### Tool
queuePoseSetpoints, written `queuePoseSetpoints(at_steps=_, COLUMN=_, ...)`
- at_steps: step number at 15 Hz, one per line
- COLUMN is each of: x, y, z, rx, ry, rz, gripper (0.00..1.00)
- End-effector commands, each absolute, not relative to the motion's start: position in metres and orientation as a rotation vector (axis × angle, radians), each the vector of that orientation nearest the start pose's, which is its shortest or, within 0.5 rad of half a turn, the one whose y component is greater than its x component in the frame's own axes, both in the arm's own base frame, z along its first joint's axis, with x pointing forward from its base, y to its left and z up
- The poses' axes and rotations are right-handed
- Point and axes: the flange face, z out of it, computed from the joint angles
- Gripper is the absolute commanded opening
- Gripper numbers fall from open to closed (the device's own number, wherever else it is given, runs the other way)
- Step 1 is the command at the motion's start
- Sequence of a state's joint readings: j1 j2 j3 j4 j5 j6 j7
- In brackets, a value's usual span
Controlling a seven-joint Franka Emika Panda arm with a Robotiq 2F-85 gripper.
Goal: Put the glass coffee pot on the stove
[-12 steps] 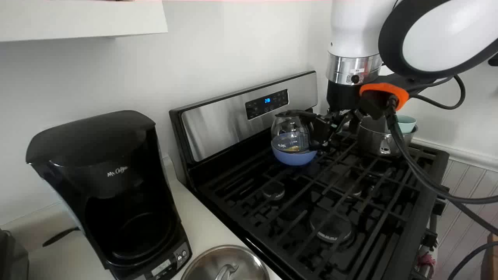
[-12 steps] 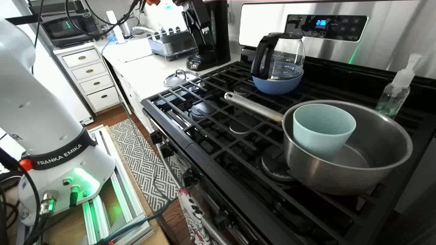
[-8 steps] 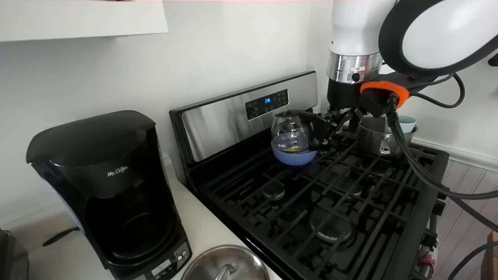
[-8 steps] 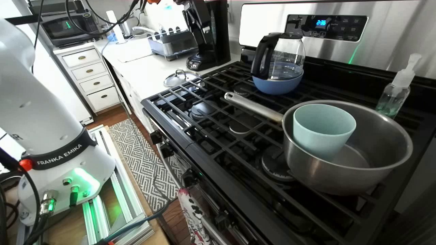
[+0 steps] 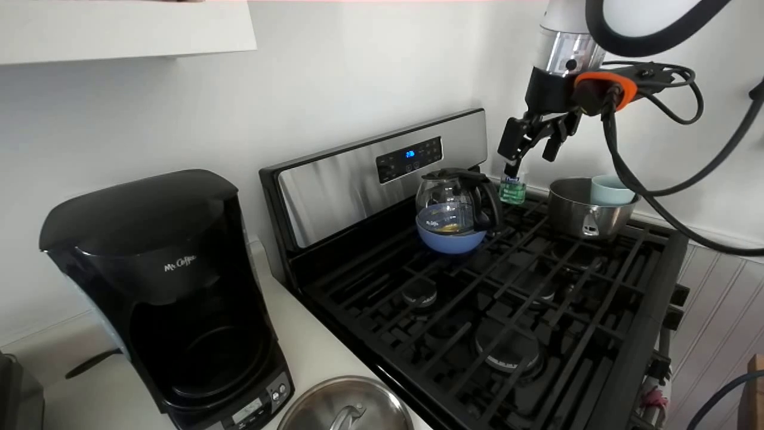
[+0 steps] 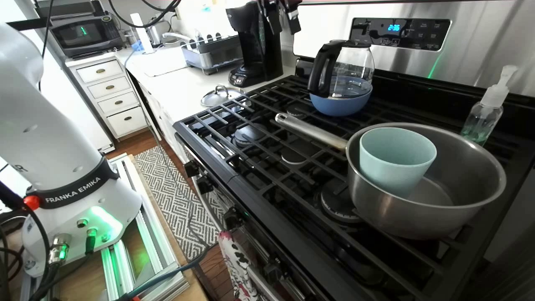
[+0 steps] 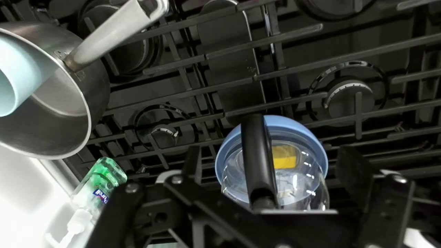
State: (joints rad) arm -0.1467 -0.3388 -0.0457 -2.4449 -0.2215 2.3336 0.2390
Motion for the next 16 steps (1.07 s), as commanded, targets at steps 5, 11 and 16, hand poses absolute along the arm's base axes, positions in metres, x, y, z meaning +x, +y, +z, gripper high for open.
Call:
queuePoseSetpoints(at_steps=5, x=0.46, y=-0.114, z=0.447, rx=-3.203, ry=0.501, rz=-0.355, gripper=1.0)
queuePoseSetpoints(at_steps=11, x=0.46, y=-0.111, z=0.448, rx=-3.204, ry=0.494, rz=-0.361, gripper=1.0)
queuePoseSetpoints(at_steps=16, x=0.46, y=-0.111, z=0.449, rx=-3.204, ry=0.494, rz=-0.361, gripper=1.0)
